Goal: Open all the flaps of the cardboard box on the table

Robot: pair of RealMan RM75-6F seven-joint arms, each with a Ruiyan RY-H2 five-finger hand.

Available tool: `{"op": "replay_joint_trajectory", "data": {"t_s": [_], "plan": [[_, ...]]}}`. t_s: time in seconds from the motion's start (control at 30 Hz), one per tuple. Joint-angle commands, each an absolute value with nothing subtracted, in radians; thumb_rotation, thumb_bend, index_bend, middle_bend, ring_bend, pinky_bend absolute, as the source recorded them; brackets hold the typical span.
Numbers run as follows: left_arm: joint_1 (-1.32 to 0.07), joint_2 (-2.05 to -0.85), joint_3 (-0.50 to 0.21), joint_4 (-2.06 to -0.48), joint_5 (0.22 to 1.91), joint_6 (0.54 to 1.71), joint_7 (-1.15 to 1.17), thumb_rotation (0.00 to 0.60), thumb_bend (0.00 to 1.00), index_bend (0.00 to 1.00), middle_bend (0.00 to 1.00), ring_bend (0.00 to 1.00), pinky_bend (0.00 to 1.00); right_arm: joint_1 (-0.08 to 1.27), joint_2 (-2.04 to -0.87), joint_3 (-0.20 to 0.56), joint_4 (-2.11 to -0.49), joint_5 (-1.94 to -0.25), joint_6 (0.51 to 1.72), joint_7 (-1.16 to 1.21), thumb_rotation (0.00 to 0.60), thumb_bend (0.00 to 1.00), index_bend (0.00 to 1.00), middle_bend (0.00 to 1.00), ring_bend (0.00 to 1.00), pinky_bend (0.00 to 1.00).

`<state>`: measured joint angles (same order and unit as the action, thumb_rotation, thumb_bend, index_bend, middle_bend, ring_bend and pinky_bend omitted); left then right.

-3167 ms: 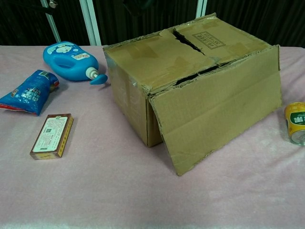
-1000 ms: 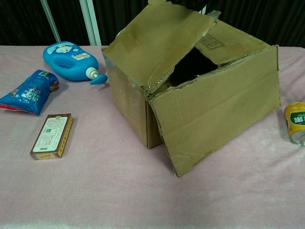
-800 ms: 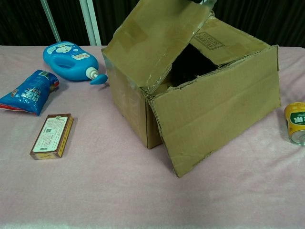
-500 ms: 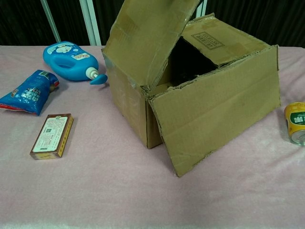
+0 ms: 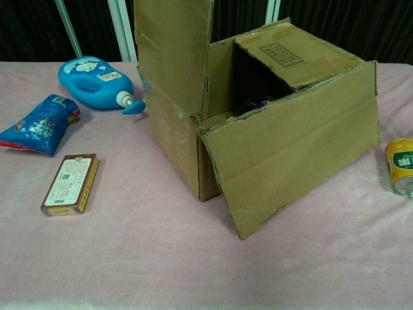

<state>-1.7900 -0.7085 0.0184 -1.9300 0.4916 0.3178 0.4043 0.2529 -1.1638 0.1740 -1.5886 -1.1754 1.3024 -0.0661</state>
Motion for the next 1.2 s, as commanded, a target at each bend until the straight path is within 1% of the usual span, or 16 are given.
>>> {"op": "replay_joint_trajectory", "data": {"t_s": [0.03, 0.23, 0.4, 0.63, 0.67, 0.73, 0.77, 0.8, 0.83, 0.9, 0.93, 1.0, 1.03, 1.1, 1.17, 1.2], "plan": [[-1.785, -0.636, 0.039, -1.985, 0.512, 0.299, 0.379, 0.600, 1.00, 0.46, 0.63, 0.45, 0.52, 0.253, -1.165, 0.172, -1.588, -1.177, 1.299, -0.068, 0.600, 0.47, 0.10, 0.04, 0.00, 0.21], [-1.743, -0.570, 0.055, -2.035, 0.541, 0.295, 0.343, 0.600, 1.00, 0.46, 0.63, 0.45, 0.52, 0.251, -1.166, 0.174, -1.591, -1.187, 1.303, -0.066, 0.600, 0.47, 0.10, 0.04, 0.00, 0.21], [-1.686, -0.553, 0.078, -2.062, 0.569, 0.294, 0.315, 0.600, 1.00, 0.45, 0.63, 0.45, 0.52, 0.249, -1.162, 0.178, -1.597, -1.187, 1.303, -0.065, 0.600, 0.47, 0.10, 0.04, 0.00, 0.21], [-1.622, -0.497, 0.081, -2.099, 0.616, 0.296, 0.282, 0.600, 0.99, 0.45, 0.62, 0.44, 0.52, 0.248, -1.162, 0.177, -1.601, -1.188, 1.298, -0.067, 0.600, 0.47, 0.10, 0.04, 0.00, 0.21], [-1.613, -0.487, 0.080, -2.104, 0.623, 0.296, 0.279, 0.600, 0.96, 0.44, 0.62, 0.44, 0.52, 0.248, -1.163, 0.176, -1.601, -1.188, 1.296, -0.068, 0.600, 0.47, 0.10, 0.04, 0.00, 0.21], [-1.590, -0.471, 0.079, -2.118, 0.639, 0.310, 0.272, 0.600, 0.86, 0.43, 0.60, 0.43, 0.50, 0.248, -1.164, 0.175, -1.601, -1.187, 1.293, -0.070, 0.600, 0.47, 0.10, 0.04, 0.00, 0.21], [-1.572, -0.465, 0.078, -2.127, 0.646, 0.329, 0.266, 0.600, 0.78, 0.41, 0.58, 0.41, 0.48, 0.248, -1.165, 0.175, -1.602, -1.186, 1.291, -0.070, 0.600, 0.47, 0.10, 0.04, 0.00, 0.21], [-1.548, -0.463, 0.077, -2.137, 0.654, 0.362, 0.260, 0.600, 0.69, 0.38, 0.54, 0.37, 0.44, 0.248, -1.165, 0.175, -1.603, -1.185, 1.290, -0.069, 0.600, 0.47, 0.10, 0.04, 0.00, 0.21], [-1.522, -0.465, 0.076, -2.149, 0.663, 0.404, 0.254, 0.600, 0.63, 0.35, 0.50, 0.34, 0.42, 0.248, -1.165, 0.176, -1.604, -1.185, 1.290, -0.068, 0.600, 0.47, 0.10, 0.04, 0.00, 0.21], [-1.454, -0.480, 0.076, -2.177, 0.687, 0.519, 0.243, 0.600, 0.47, 0.26, 0.35, 0.22, 0.30, 0.247, -1.164, 0.177, -1.606, -1.185, 1.290, -0.067, 0.600, 0.47, 0.10, 0.04, 0.00, 0.21], [-1.415, -0.493, 0.076, -2.191, 0.702, 0.590, 0.239, 0.600, 0.42, 0.23, 0.29, 0.18, 0.26, 0.247, -1.163, 0.178, -1.607, -1.185, 1.290, -0.067, 0.600, 0.47, 0.10, 0.04, 0.00, 0.21], [-1.328, -0.533, 0.082, -2.213, 0.748, 0.748, 0.245, 0.600, 0.32, 0.12, 0.13, 0.07, 0.15, 0.248, -1.160, 0.180, -1.611, -1.185, 1.290, -0.068, 0.600, 0.47, 0.10, 0.04, 0.00, 0.21], [-1.303, -0.546, 0.086, -2.216, 0.764, 0.794, 0.251, 0.600, 0.30, 0.09, 0.09, 0.05, 0.11, 0.248, -1.159, 0.180, -1.611, -1.186, 1.290, -0.069, 0.600, 0.47, 0.10, 0.04, 0.00, 0.21], [-1.199, -0.609, 0.105, -2.217, 0.841, 0.977, 0.288, 0.600, 0.27, 0.03, 0.03, 0.00, 0.05, 0.249, -1.152, 0.180, -1.616, -1.194, 1.292, -0.076, 0.600, 0.47, 0.10, 0.04, 0.00, 0.21], [-1.081, -0.697, 0.124, -2.197, 0.923, 1.165, 0.323, 0.600, 0.25, 0.01, 0.01, 0.00, 0.03, 0.252, -1.140, 0.180, -1.623, -1.206, 1.294, -0.086, 0.600, 0.47, 0.10, 0.04, 0.00, 0.21], [-1.038, -0.733, 0.129, -2.185, 0.950, 1.228, 0.329, 0.600, 0.25, 0.00, 0.00, 0.00, 0.02, 0.255, -1.135, 0.180, -1.625, -1.212, 1.293, -0.090, 0.600, 0.47, 0.10, 0.04, 0.00, 0.21]]}}
